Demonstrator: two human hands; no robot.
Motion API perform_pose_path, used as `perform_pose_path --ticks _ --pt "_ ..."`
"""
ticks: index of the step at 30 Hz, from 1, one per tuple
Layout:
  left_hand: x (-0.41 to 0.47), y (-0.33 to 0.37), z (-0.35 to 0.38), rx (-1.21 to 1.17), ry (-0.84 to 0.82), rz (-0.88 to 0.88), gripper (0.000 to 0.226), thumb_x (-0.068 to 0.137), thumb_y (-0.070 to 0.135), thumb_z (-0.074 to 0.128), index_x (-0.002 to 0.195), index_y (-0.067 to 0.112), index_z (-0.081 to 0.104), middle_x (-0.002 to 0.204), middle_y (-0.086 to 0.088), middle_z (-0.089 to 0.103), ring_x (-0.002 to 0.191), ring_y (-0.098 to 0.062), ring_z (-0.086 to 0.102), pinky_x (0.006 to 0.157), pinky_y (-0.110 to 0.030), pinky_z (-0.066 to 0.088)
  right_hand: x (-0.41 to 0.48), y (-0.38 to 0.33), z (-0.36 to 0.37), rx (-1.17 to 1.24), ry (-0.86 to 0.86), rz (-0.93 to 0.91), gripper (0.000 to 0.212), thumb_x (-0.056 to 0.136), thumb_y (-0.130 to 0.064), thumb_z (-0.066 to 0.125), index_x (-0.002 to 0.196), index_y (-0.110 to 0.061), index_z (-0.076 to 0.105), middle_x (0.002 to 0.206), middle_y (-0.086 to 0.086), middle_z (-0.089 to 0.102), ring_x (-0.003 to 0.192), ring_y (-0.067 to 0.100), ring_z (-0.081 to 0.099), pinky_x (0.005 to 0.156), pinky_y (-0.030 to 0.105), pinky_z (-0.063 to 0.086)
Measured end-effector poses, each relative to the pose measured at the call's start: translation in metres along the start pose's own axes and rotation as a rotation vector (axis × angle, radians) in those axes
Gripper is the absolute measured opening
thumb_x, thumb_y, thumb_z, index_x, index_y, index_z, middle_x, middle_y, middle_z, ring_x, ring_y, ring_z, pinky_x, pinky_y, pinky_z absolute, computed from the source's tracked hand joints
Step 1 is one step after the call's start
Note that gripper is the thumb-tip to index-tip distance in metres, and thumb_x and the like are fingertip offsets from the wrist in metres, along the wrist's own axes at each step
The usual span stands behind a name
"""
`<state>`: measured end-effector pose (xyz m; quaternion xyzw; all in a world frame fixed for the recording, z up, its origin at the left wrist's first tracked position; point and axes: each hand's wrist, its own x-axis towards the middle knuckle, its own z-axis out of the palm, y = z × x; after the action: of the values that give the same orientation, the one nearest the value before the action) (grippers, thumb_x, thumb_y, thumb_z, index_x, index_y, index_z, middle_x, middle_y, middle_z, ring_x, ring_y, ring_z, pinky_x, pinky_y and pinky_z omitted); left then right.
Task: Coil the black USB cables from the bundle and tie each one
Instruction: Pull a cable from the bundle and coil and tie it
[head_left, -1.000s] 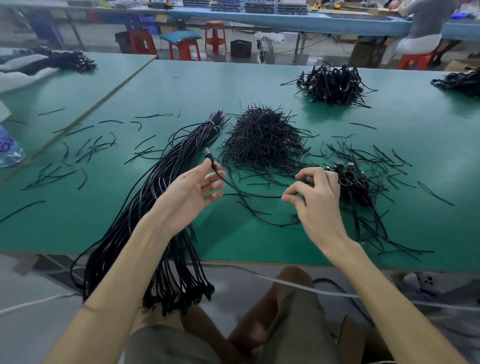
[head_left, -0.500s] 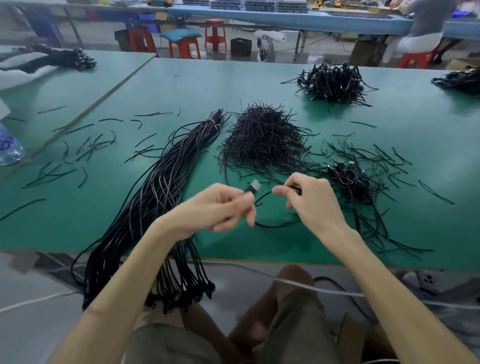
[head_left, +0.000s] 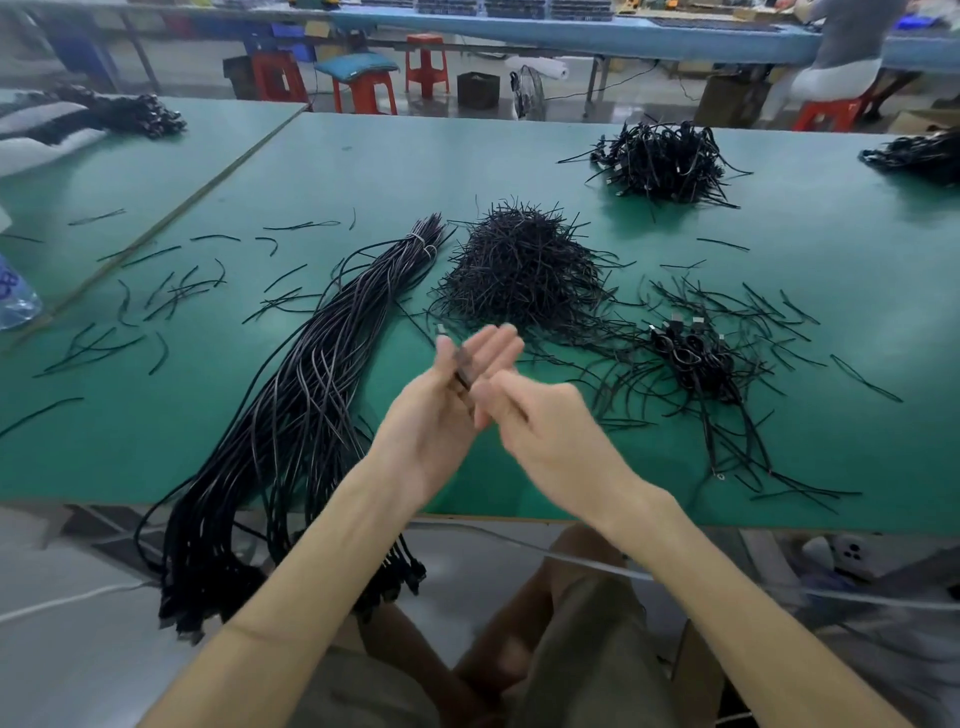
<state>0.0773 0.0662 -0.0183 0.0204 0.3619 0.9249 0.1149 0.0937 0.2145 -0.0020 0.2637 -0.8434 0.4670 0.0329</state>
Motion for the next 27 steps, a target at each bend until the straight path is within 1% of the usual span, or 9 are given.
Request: perform_pose_path --ticks 2,5,8,12,15,20,23,25,27 --pt "0.001 0.018 0.003 -0.3 0.037 -0.004 0.048 0.111 0.032 0.036 0.11 0.002 0.075 0.103 -0.002 0.077 0.09 -0.013 0.075 0.081 -0.028 0.06 -0.006 0.009 0.008 -0.105 -0.07 0.008 0.048 0.106 -0.049 0.039 0.073 -0.018 0.053 0.051 -0.008 0.043 0.044 0.011 0.038 0.051 0.028 0.032" --pt "-0.007 0.042 0.007 -0.237 0.033 0.009 0.042 0.11 0.033 0.042 0.079 0.017 0.064 0.057 0.011 0.039 0.044 -0.006 0.036 0.053 -0.019 0.04 -0.002 0.028 0.002 -0.132 0.008 0.08 0.06 0.102 -0.058 0.036 0.06 -0.015 0.035 0.052 -0.005 0.033 0.049 0.013 0.029 0.053 0.037 0.029" --pt "-0.021 0.049 0.003 0.472 0.004 0.107 0.042 0.107 0.038 0.045 0.071 0.02 0.055 0.059 0.003 0.021 0.048 -0.014 0.022 0.05 -0.022 0.03 0.012 0.045 -0.012 -0.207 0.151 0.126 0.061 0.106 -0.051 0.04 0.056 -0.017 0.028 0.048 -0.005 0.028 0.046 0.011 0.026 0.053 0.029 0.025" --pt "-0.023 0.027 0.002 1.163 -0.189 0.062 0.041 0.109 0.025 0.046 0.075 0.011 0.065 0.054 0.002 0.053 0.046 -0.016 0.046 0.051 -0.022 0.042 0.031 0.042 -0.016 -0.273 0.298 0.106 0.062 0.108 -0.041 0.044 0.055 -0.014 0.027 0.045 -0.002 0.029 0.045 0.017 0.026 0.052 0.034 0.024" --pt "-0.018 0.004 0.002 1.319 -0.116 0.181 0.032 0.109 0.014 0.047 0.09 0.007 0.072 0.07 0.005 0.072 0.068 -0.011 0.07 0.072 -0.025 0.054 0.04 0.027 -0.006 -0.205 0.347 0.078 0.062 0.107 -0.04 0.046 0.054 -0.012 0.03 0.044 0.0 0.033 0.048 0.018 0.029 0.053 0.038 0.03" --pt "-0.006 -0.016 -0.001 0.468 0.209 0.226 0.034 0.109 0.025 0.045 0.117 0.006 0.072 0.112 -0.008 0.077 0.108 -0.019 0.072 0.094 -0.028 0.057 0.034 0.01 0.008 0.021 0.339 0.06 0.052 0.108 -0.039 0.045 0.063 -0.022 0.064 0.049 -0.015 0.053 0.05 0.003 0.049 0.056 0.024 0.038" --pt "0.005 0.002 -0.002 -0.227 0.274 0.075 0.047 0.111 0.031 0.035 0.129 -0.002 0.062 0.124 -0.013 0.072 0.112 -0.021 0.07 0.102 -0.033 0.052 0.018 0.009 0.024 -0.107 0.215 -0.07 0.052 0.109 -0.04 0.042 0.058 -0.027 0.04 0.047 -0.01 0.035 0.045 0.016 0.033 0.056 0.019 0.03" --pt "0.003 0.021 -0.006 -0.473 0.229 0.044 0.04 0.111 0.03 0.038 0.114 0.003 0.068 0.095 -0.003 0.077 0.084 -0.016 0.074 0.087 -0.028 0.057 0.013 0.013 0.027 -0.231 0.157 -0.095 0.053 0.109 -0.043 0.036 0.06 -0.024 0.027 0.048 -0.008 0.026 0.045 0.018 0.022 0.067 0.024 0.033" --pt "-0.005 0.035 -0.01 -0.493 0.133 0.016 0.034 0.109 0.028 0.044 0.088 0.012 0.066 0.06 0.01 0.053 0.047 -0.007 0.046 0.052 -0.021 0.044 0.015 0.023 0.019 -0.26 0.18 -0.052 0.053 0.108 -0.043 0.035 0.06 -0.023 0.025 0.048 -0.009 0.024 0.044 0.017 0.019 0.083 0.032 0.04"
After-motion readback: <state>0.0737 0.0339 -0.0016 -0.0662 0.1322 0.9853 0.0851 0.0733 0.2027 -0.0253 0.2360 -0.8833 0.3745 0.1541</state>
